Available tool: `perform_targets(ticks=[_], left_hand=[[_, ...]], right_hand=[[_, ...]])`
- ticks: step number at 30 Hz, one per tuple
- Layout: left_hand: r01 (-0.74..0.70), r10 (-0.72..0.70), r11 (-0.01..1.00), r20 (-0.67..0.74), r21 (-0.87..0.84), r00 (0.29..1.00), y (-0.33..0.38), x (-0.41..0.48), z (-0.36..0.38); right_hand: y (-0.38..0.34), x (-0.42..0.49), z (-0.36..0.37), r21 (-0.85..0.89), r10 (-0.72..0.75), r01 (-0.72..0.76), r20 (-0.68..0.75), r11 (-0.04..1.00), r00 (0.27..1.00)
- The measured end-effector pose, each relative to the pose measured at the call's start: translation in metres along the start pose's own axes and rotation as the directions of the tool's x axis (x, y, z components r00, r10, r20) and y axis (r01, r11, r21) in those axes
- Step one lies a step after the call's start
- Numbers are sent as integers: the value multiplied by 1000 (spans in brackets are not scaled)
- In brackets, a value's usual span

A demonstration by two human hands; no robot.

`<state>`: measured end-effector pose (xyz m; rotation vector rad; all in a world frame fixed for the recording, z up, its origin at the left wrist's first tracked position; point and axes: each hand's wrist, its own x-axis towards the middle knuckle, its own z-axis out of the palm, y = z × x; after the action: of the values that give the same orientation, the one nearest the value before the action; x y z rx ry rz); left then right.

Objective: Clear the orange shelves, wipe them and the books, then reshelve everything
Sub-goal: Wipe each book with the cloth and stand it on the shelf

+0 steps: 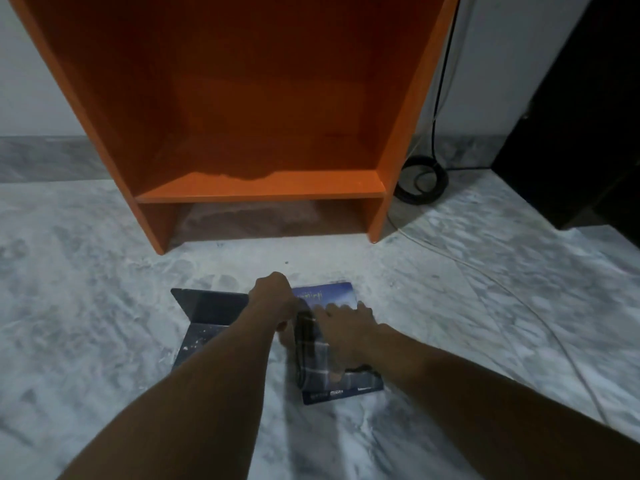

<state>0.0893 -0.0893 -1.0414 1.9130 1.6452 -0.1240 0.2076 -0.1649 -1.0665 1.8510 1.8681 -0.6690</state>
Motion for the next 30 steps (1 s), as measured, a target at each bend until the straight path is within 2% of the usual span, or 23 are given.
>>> perform_targets(ticks=[3, 5, 7, 9, 15, 16, 20, 22, 24, 26, 27, 30], left_hand=[[19, -17, 999, 32, -50, 999, -4, 7, 11], [36, -34, 996, 32, -79, 999, -4, 11, 18], [59, -55, 993, 37, -98, 998, -5, 13, 26], [73, -72, 994, 23, -82, 997, -7, 17, 36], [136, -138, 990, -54, -41, 989, -15, 24, 55], [140, -142, 989, -54, -38, 988, -14, 25, 55], [147, -149, 988, -37, -42, 988, -16, 27, 54], [151, -152, 987, -16, -57, 988, -18, 25, 54], [134, -131, 989, 38, -69, 991, -22, 26, 51], [118, -97, 981, 132, -157, 987, -25, 30, 44], [111, -59, 957, 193, -269, 979, -25, 30, 38], [111, 91, 775, 284, -623, 955, -15, 22, 10]], right_hand=[[9, -2, 0, 134, 20, -25, 33, 991, 999], [22, -3, -1, 239, 83, -77, -15, 968, 996], [34, -3, -3, 400, 216, -152, -119, 904, 969], [39, -3, -4, 540, 349, -226, -135, 811, 927], [25, 1, -1, 722, 480, -278, -85, 634, 873], [27, 1, -1, 761, 507, -281, -71, 584, 859], [31, -2, 0, 949, 520, -191, 34, 252, 854], [30, -7, -2, 966, 501, -160, 38, 202, 864], [32, -13, -4, 987, 466, -118, 53, 110, 883], [38, -20, -11, 998, 433, -69, 61, 3, 900], [42, -25, -16, 998, 421, -48, 59, -37, 905], [53, -43, -31, 990, 377, 28, 25, -136, 926]])
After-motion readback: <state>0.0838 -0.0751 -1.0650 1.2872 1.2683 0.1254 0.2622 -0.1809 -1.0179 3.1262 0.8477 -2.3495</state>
